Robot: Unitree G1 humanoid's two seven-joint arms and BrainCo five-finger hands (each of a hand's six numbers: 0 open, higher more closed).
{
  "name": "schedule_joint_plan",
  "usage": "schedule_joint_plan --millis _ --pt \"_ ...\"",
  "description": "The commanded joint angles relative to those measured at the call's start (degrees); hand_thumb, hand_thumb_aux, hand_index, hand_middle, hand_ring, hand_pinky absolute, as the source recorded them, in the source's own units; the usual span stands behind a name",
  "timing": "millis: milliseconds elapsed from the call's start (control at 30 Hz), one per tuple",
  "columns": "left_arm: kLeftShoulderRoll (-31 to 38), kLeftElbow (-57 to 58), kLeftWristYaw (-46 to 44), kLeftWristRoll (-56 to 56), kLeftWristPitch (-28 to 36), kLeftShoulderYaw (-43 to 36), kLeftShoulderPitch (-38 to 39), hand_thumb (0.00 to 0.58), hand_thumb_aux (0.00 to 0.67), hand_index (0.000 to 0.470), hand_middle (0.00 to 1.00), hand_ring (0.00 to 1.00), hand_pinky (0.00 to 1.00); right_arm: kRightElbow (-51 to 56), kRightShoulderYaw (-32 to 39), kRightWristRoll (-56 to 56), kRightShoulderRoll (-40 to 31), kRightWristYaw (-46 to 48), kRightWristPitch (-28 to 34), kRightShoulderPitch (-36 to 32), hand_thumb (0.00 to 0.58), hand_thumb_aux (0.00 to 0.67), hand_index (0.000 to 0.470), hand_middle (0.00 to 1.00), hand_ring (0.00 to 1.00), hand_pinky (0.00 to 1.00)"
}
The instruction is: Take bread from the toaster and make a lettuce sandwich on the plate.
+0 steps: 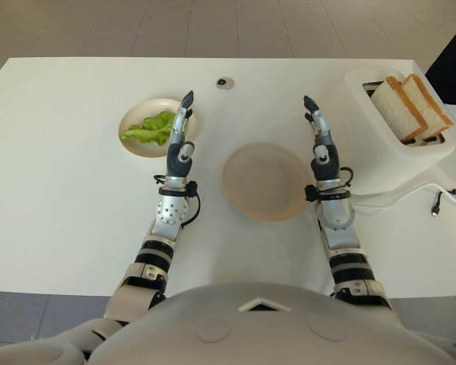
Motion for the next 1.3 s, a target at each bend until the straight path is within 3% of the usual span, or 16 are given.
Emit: schedule_joint_plan --millis 33,100,200,300,567,600,633,667,700,833,933,1067,1167,1233,1300 --pt "0.5 4.57 -0.01 1.11 0.16 -0.2 3.82 0.0 0.0 0.0 0.0 0.0 0.0 -15.39 -18.65 -4.55 -11.81 -1.63 8.51 0.75 0.0 0.0 0.0 0.0 0.0 0.0" --pt "0.44 4.47 0.33 2.54 0.27 -0.87 4.12 0.0 0.0 0.0 0.0 0.0 0.0 -14.88 -27.07 -8.99 -18.18 -2.53 14.78 1.41 0.0 0.0 0.0 0.0 0.0 0.0" --pt "0.65 4.04 1.38 5.2 0.49 -1.81 4.64 0.0 0.0 0.0 0.0 0.0 0.0 -5.82 -30.7 -14.21 -24.52 -3.41 22.61 4.06 0.0 0.0 0.0 0.0 0.0 0.0" --pt "0.89 3.56 2.19 5.91 0.7 -1.88 5.36 0.0 0.0 0.0 0.0 0.0 0.0 2.79 -27.87 -16.51 -27.14 -4.2 25.47 5.54 0.0 0.0 0.0 0.0 0.0 0.0" --pt "1.94 1.92 4.54 8.09 0.75 -2.18 6.02 0.0 0.0 0.0 0.0 0.0 0.0 9.24 -19.6 -17.45 -29.46 -5.45 27.63 5.32 0.0 0.0 0.0 0.0 0.0 0.0" --pt "2.0 1.61 4.78 8.28 0.74 -2.16 6.13 0.0 0.0 0.0 0.0 0.0 0.0 9.2 -18.75 -17.47 -29.8 -5.7 27.72 4.8 0.172 0.108 0.076 0.0 0.0 0.0" --pt "2.01 1.32 4.93 8.41 0.82 -2.19 6.19 0.0 0.0 0.0 0.0 0.0 0.0 8.74 -18.04 -17.51 -30.17 -5.94 27.8 4.4 0.491 0.407 0.286 0.0 0.0 0.0" --pt "2.01 1.12 5.04 8.5 0.92 -2.28 6.17 0.0 0.0 0.0 0.0 0.0 0.0 7.92 -17.48 -17.44 -30.45 -6.26 27.78 4.14 0.564 0.557 0.391 0.0 0.0 0.0" --pt "1.99 0.98 5.16 8.65 0.99 -2.38 6.15 0.0 0.0 0.0 0.0 0.0 0.0 6.9 -17.09 -17.44 -30.71 -6.53 27.85 4.15 0.58 0.67 0.47 0.0 0.0 0.0" --pt "1.94 0.48 5.39 9.05 1.1 -2.59 6.26 0.0 0.0 0.0 0.0 0.0 0.0 1.74 -17.08 -17.48 -30.72 -8.48 27.76 5.47 0.58 0.67 0.47 0.0 0.0 0.0" --pt "2.05 0.05 5.4 9.04 1.16 -2.81 6.55 0.0 0.0 0.0 0.0 0.0 0.0 -3.08 -17.72 -17.29 -29.93 -9.93 27.57 6.11 0.58 0.67 0.47 0.05 0.05 0.05" --pt "2.18 -0.23 5.33 8.96 1.3 -3.03 6.76 0.0 0.0 0.0 0.0 0.0 0.0 -7.16 -20.92 -16.44 -28.03 -16.72 25.94 4.77 0.58 0.67 0.47 0.18 0.18 0.18" --pt "2.35 -0.22 5.31 8.51 1.34 -2.91 6.72 0.0 0.0 0.0 0.0 0.0 0.0 -16.04 -25.22 -12.35 -24.76 -23.64 20.04 1.92 0.58 0.67 0.47 0.28 0.28 0.28" --pt "2.42 -0.29 5.34 8.26 1.35 -2.75 6.69 0.0 0.0 0.0 0.0 0.0 0.0 -20.98 -22.92 -7.59 -22.97 -22.18 16.09 0.52 0.58 0.67 0.47 0.33 0.33 0.33" --pt "2.46 -0.27 5.58 8.11 1.31 -2.47 6.5 0.0 0.0 0.0 0.0 0.0 0.0 -23.69 -15.73 1.08 -21.08 -15.45 14.8 -0.56 0.58 0.67 0.47 0.38 0.38 0.38"
